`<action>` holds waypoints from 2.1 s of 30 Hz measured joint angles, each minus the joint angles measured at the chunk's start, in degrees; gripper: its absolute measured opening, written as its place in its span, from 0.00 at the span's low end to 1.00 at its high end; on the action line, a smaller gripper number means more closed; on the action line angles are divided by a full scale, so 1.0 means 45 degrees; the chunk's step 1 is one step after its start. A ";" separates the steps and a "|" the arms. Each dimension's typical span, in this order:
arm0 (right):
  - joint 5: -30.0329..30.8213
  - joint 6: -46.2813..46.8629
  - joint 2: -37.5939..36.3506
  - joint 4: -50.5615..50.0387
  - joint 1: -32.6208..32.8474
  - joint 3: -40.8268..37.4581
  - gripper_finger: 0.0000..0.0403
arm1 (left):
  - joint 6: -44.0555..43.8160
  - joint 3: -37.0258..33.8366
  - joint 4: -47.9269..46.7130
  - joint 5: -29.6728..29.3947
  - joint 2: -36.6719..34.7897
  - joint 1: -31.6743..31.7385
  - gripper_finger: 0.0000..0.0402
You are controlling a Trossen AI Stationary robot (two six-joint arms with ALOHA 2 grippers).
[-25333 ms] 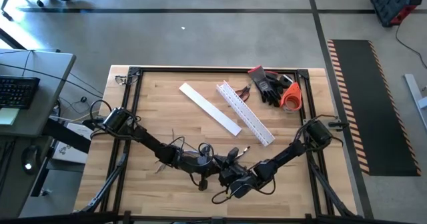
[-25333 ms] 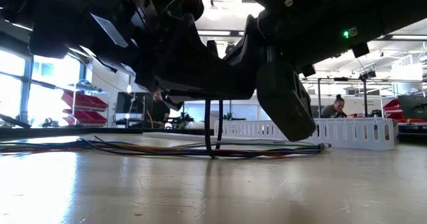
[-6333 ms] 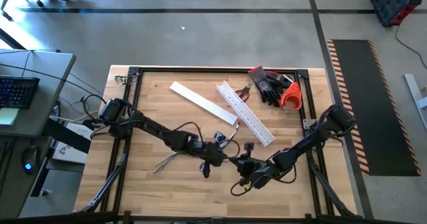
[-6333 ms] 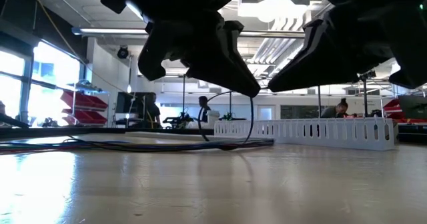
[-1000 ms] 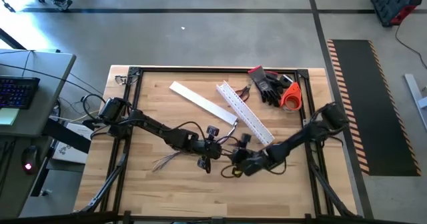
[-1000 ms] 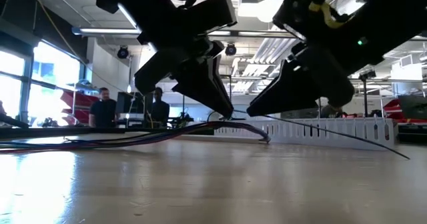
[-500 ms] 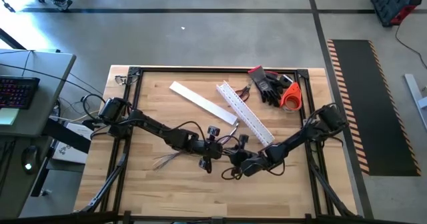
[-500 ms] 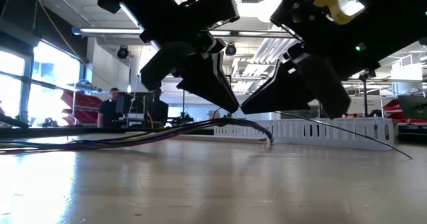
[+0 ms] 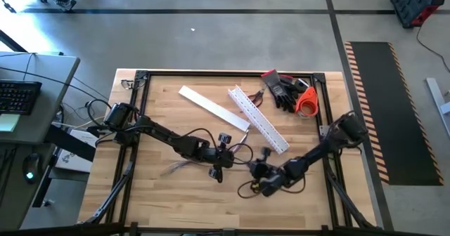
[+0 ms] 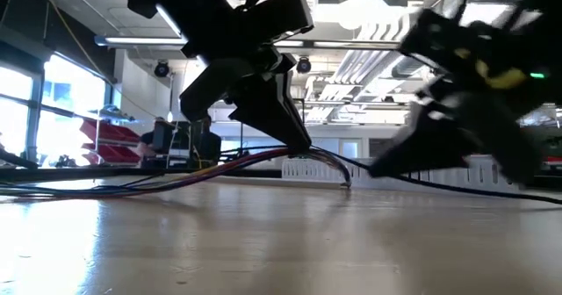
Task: Ziptie cables
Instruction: Wrap the colored cables with the black zip tie, then move the white cable duct to the center of the table
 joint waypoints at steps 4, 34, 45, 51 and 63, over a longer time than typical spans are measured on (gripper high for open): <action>0.0186 0.2804 0.0000 -0.1674 0.1045 -0.0005 0.00 | 0.0000 0.0000 -0.0068 -0.0016 0.0000 0.0000 0.00; -0.1277 -0.1491 -0.2032 -0.5814 -0.0168 0.2885 0.56 | -0.1923 0.0000 -0.1767 -0.0262 -0.0547 -0.0478 0.33; -0.5528 -0.8336 -0.0282 -0.2539 -0.3930 0.2856 0.45 | -0.3119 -0.1141 -0.0079 0.2066 -0.0471 -0.0393 0.31; -0.9285 -0.9307 0.0158 -0.2602 -0.5314 0.2867 0.27 | -0.4352 -0.2343 0.0619 0.2270 -0.0459 -0.0404 0.29; -1.0984 -0.4593 -0.0094 -0.3299 -0.3468 0.2911 0.05 | -0.4864 -0.2679 -0.0671 0.1550 -0.1077 -0.1419 0.24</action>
